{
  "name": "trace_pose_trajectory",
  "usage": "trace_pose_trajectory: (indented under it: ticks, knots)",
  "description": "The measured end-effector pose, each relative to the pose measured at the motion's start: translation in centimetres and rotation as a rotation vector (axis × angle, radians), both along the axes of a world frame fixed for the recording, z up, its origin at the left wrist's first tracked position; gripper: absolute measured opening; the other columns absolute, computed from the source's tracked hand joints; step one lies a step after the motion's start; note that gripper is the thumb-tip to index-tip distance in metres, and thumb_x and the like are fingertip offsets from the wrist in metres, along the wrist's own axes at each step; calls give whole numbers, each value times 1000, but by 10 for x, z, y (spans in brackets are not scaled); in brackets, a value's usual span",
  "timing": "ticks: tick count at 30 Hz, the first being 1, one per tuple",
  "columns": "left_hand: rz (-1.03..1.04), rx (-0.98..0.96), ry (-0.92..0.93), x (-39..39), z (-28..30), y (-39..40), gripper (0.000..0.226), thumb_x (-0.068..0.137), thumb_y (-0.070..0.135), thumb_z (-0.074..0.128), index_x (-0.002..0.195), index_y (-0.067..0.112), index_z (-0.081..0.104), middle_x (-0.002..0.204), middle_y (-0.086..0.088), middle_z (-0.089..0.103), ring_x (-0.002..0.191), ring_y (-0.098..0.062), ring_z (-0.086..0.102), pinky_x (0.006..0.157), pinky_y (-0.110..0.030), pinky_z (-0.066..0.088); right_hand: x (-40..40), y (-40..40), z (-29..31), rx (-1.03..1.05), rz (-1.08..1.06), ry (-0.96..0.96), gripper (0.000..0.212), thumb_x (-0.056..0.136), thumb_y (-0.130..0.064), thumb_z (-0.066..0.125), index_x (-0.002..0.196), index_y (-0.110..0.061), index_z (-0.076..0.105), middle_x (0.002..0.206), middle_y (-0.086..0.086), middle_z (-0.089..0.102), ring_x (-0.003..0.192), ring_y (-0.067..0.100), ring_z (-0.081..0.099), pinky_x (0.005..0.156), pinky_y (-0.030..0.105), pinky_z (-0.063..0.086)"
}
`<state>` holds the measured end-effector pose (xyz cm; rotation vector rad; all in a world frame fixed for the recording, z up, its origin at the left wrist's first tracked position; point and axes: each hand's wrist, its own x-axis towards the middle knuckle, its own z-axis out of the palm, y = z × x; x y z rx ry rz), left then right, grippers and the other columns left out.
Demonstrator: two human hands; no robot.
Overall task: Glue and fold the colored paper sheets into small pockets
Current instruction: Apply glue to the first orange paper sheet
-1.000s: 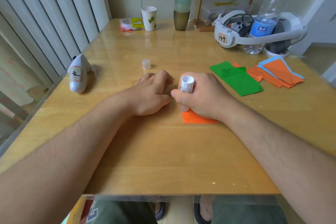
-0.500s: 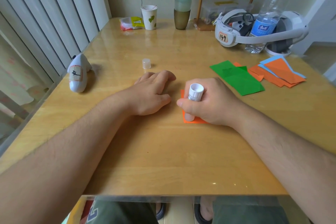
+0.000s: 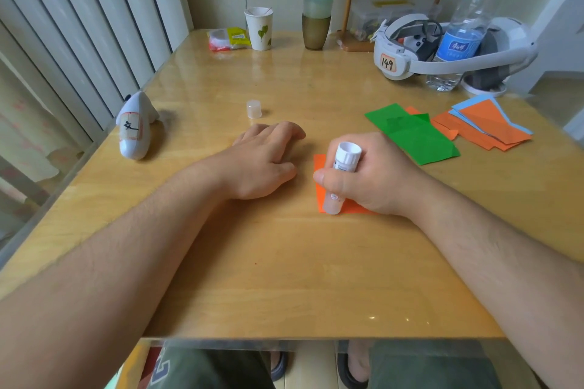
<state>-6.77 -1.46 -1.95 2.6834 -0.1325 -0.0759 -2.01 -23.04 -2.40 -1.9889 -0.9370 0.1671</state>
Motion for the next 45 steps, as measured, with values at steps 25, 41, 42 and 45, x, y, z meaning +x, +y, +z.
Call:
trace_pose_trajectory:
  ticks: [25,41,42,45]
  knots:
    - [-4,9,-8,1,-2,1,52,98,30,54,146,32,33,145,6,42,142,-18,25,121,-44,24,8,-1,0,73,-90,12,38,71,-44,70,64,-10,54,58,12,57,59,16,46,58,40,39]
    - [-1,15,-2,0,-1,0,53,98,30,54,146,32,33,148,4,41,142,-18,25,122,-43,23,6,2,0,67,-114,-26,35,72,-45,68,65,-13,57,61,10,66,64,29,55,63,46,48]
    - [0,13,-1,0,0,0,53,98,30,54,146,32,33,148,4,41,142,-18,25,121,-43,24,5,2,-1,43,-103,-34,33,73,-44,69,65,-13,58,63,10,68,68,32,56,65,47,50]
    - [3,9,-4,-1,0,0,52,98,29,54,146,32,34,148,4,42,142,-18,25,121,-43,24,0,5,0,6,-47,-31,28,77,-37,71,67,-12,60,64,10,70,71,33,61,68,47,52]
